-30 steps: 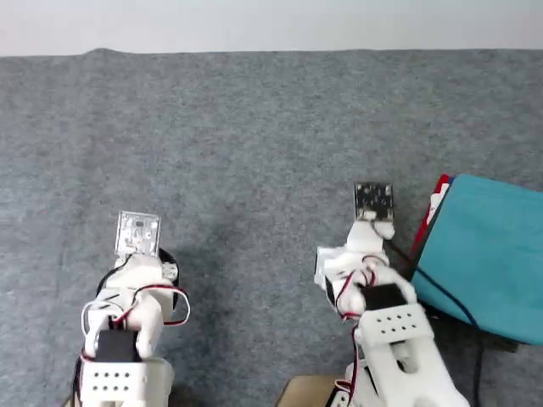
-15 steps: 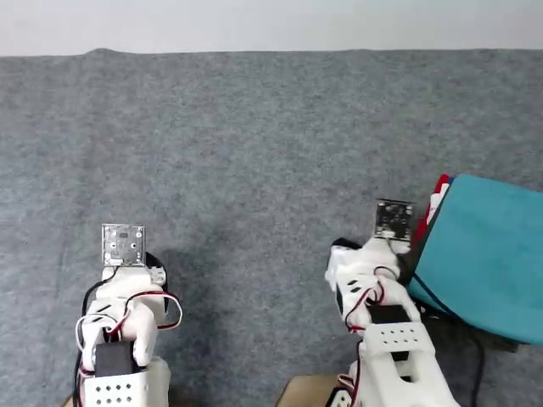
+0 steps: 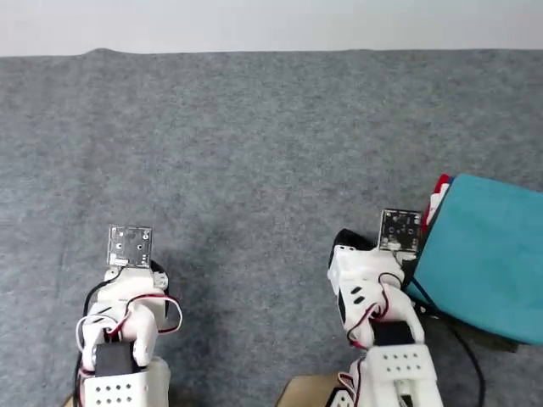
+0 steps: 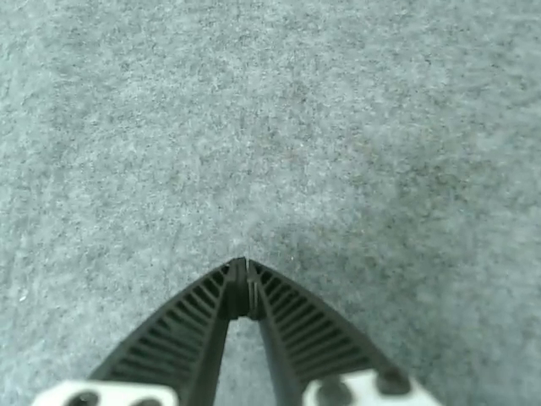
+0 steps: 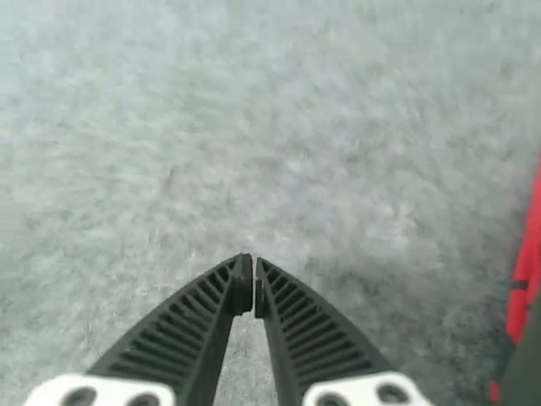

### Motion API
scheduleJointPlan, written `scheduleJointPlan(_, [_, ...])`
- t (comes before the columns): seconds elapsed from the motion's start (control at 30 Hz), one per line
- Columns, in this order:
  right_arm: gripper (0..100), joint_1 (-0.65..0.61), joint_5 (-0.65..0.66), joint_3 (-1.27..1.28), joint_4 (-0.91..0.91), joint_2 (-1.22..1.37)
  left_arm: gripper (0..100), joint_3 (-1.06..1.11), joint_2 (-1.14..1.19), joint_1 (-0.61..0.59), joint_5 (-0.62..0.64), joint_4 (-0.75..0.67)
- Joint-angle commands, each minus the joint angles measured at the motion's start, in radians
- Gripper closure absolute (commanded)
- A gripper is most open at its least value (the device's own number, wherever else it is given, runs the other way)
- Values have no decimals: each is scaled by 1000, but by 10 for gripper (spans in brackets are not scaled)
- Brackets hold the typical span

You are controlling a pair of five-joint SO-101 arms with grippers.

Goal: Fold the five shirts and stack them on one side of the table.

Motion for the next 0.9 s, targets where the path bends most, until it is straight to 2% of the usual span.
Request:
scheduleJointPlan(0.0, [988, -2, 15, 17, 150, -183, 994, -5, -14, 0, 38, 6])
scheduleJointPlan(0.3, [988, -21, 21, 17, 524, -400, 994, -5, -11, 0, 55, 23])
scheduleJointPlan(0.47, [988, -91, 126, 14, 745, -460, 994, -5, -17, -6, 54, 74])
scheduleJointPlan(0.7, [985, -88, 259, 12, 878, -486, 994, -5, -15, -2, 54, 89])
scheduleJointPlan(0.87, [984, -35, 262, 12, 917, -489, 994, -19, -17, -29, 57, 158])
